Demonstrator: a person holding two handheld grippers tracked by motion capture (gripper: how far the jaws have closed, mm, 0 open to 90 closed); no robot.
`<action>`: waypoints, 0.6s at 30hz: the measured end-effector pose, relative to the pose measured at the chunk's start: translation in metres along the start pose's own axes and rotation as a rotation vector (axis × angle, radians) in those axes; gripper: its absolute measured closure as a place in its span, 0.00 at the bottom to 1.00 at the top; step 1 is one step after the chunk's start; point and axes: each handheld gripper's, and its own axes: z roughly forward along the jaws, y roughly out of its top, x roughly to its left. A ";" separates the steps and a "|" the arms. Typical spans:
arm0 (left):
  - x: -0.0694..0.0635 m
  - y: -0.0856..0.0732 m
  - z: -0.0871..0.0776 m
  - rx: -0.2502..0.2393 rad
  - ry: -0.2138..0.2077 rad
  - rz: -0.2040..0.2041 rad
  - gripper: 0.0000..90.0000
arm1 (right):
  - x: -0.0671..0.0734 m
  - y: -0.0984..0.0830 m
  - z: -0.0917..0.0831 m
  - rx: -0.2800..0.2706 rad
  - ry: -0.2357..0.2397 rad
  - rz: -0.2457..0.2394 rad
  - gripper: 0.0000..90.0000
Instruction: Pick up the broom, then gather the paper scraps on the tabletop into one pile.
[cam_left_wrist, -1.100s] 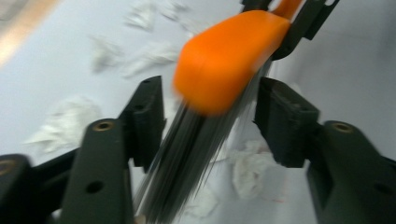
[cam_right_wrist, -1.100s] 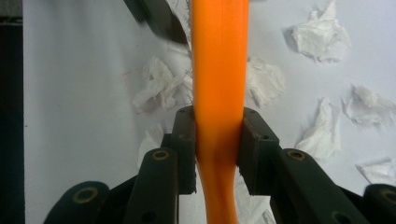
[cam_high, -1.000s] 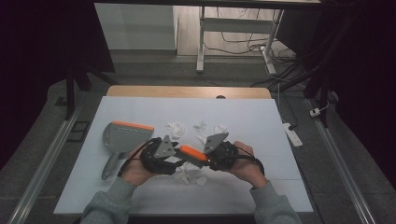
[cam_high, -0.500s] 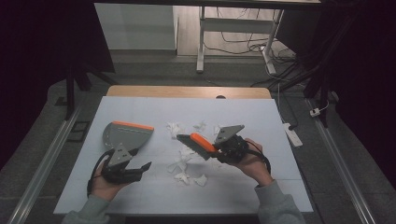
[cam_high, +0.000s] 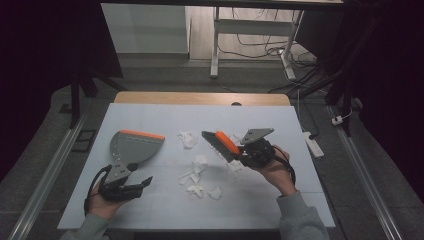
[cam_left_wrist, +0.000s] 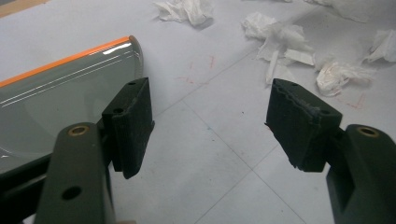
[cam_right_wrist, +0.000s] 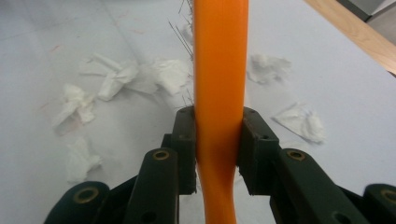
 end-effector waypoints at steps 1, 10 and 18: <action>0.001 0.000 0.000 0.000 0.001 -0.006 0.36 | -0.002 -0.001 -0.001 -0.003 -0.006 0.008 0.78; 0.006 -0.003 0.002 -0.003 0.002 -0.020 0.35 | -0.015 -0.002 -0.008 -0.022 -0.052 0.058 0.78; 0.005 -0.005 0.006 0.008 -0.003 -0.005 0.35 | -0.031 -0.004 -0.005 -0.002 -0.117 0.094 0.78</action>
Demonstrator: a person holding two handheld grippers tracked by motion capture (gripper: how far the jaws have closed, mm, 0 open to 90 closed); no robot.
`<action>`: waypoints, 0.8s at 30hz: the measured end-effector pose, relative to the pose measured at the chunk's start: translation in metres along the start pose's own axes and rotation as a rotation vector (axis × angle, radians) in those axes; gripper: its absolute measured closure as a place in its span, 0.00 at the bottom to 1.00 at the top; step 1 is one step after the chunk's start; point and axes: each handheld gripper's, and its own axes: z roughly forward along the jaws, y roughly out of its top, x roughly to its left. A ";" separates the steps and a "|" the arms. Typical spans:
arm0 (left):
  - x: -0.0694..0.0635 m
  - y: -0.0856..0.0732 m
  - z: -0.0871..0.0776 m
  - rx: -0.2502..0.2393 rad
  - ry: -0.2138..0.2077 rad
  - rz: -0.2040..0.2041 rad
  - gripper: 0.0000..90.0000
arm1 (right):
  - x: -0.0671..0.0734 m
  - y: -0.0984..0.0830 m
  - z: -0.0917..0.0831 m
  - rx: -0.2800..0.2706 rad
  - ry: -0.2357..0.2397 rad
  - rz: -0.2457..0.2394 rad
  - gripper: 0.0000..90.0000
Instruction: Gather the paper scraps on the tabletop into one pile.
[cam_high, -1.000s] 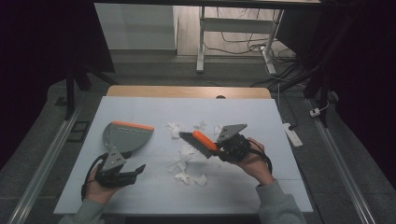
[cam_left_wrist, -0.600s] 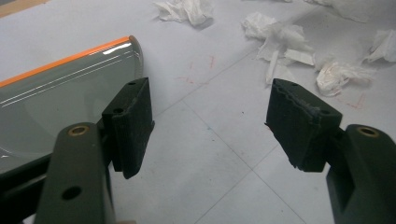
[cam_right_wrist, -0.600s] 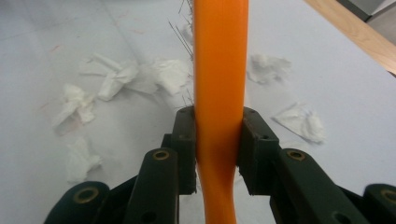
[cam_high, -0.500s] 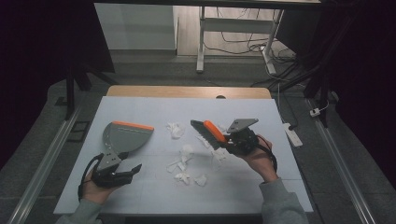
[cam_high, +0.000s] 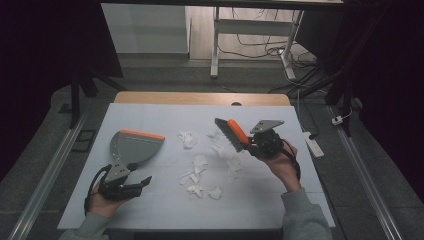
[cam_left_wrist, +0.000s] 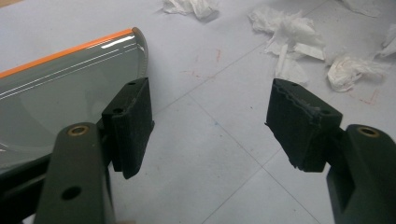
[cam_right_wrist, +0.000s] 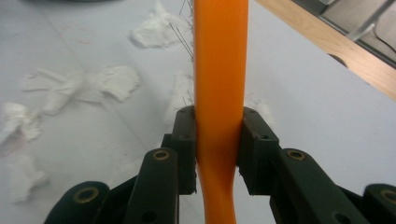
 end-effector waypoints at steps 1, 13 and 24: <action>0.000 0.000 0.000 -0.002 0.002 0.000 0.35 | -0.002 0.001 0.001 0.003 -0.016 -0.001 0.78; 0.004 0.000 0.000 -0.002 -0.003 0.021 0.35 | -0.048 0.017 0.050 0.197 -0.109 0.048 0.78; 0.011 -0.005 -0.004 -0.015 0.002 -0.003 0.35 | -0.069 0.039 0.085 0.444 -0.159 0.058 0.78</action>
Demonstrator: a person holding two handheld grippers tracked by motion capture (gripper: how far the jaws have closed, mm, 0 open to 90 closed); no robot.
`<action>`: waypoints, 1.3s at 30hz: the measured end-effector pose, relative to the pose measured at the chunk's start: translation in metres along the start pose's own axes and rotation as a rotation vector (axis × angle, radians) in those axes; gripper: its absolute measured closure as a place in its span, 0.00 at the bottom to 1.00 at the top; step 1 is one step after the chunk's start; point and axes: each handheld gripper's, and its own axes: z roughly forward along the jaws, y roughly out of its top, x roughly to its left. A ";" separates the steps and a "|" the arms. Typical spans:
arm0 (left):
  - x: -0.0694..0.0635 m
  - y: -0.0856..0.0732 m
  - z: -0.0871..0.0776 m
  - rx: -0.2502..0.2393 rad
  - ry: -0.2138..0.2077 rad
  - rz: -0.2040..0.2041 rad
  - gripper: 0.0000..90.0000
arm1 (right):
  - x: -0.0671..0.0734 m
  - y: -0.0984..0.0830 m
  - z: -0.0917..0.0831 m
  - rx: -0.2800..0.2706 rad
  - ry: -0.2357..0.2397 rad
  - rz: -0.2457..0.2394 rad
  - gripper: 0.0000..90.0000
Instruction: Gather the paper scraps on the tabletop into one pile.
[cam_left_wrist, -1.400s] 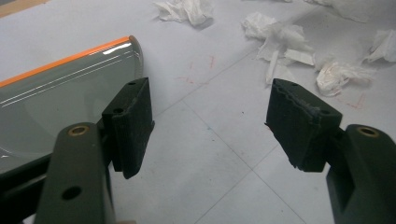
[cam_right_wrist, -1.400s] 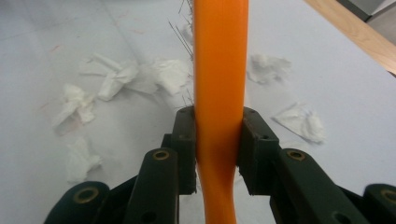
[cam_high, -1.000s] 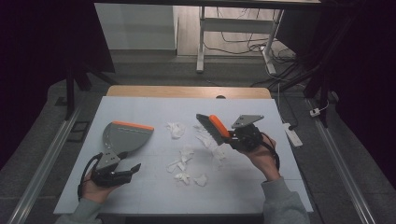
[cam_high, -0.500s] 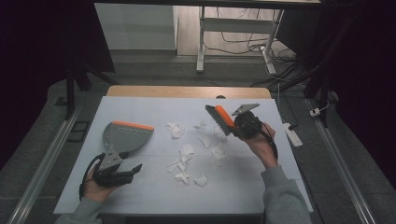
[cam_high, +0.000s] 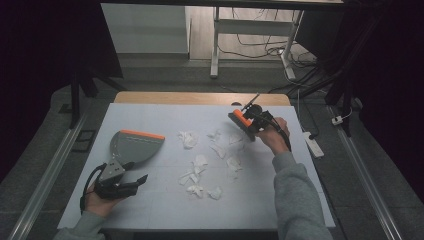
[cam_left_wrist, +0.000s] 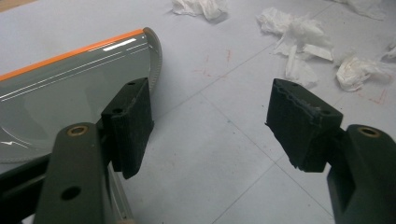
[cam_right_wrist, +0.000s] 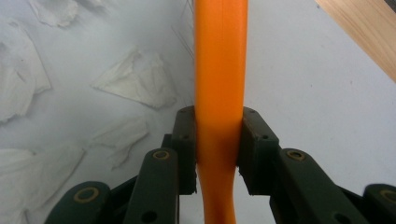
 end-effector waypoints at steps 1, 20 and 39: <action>0.000 0.000 0.000 0.002 0.002 0.004 0.35 | 0.002 0.003 0.001 0.013 0.025 -0.001 0.78; -0.002 -0.002 0.000 -0.001 0.023 0.000 0.36 | 0.067 -0.003 -0.037 -0.094 0.141 -0.243 0.78; 0.000 -0.004 -0.001 -0.016 0.026 -0.003 0.36 | 0.063 0.063 0.009 -0.120 0.079 -0.268 0.78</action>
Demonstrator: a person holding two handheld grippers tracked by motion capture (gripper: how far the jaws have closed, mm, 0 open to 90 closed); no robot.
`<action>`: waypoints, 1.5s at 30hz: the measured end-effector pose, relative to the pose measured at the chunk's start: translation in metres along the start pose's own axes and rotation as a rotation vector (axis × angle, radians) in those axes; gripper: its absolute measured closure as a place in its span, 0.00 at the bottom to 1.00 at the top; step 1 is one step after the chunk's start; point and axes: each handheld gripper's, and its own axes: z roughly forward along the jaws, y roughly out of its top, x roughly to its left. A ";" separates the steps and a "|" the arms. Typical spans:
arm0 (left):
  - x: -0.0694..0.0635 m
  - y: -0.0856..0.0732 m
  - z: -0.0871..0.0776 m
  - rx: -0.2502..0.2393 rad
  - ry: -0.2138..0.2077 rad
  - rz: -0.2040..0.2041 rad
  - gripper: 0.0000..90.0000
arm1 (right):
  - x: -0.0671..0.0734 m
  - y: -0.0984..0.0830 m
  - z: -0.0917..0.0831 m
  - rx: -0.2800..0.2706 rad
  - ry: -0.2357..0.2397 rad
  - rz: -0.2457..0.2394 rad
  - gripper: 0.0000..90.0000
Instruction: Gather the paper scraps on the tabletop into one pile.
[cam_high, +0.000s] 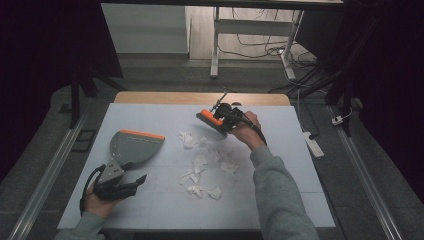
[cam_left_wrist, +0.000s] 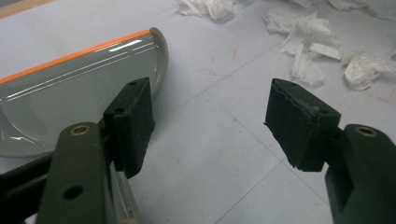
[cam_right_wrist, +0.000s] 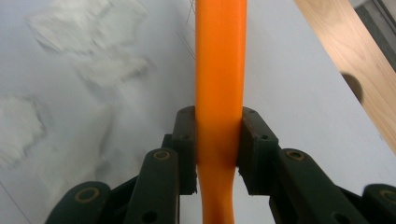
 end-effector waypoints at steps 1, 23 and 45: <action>0.000 0.000 0.000 0.001 -0.001 0.001 0.36 | 0.003 0.004 0.002 -0.001 0.008 -0.003 0.78; -0.004 0.002 0.001 0.001 -0.003 0.015 0.37 | 0.049 -0.012 -0.044 -0.075 0.096 -0.177 0.78; -0.002 0.001 0.001 -0.004 -0.012 0.010 0.37 | 0.042 0.049 0.017 0.028 -0.028 -0.160 0.78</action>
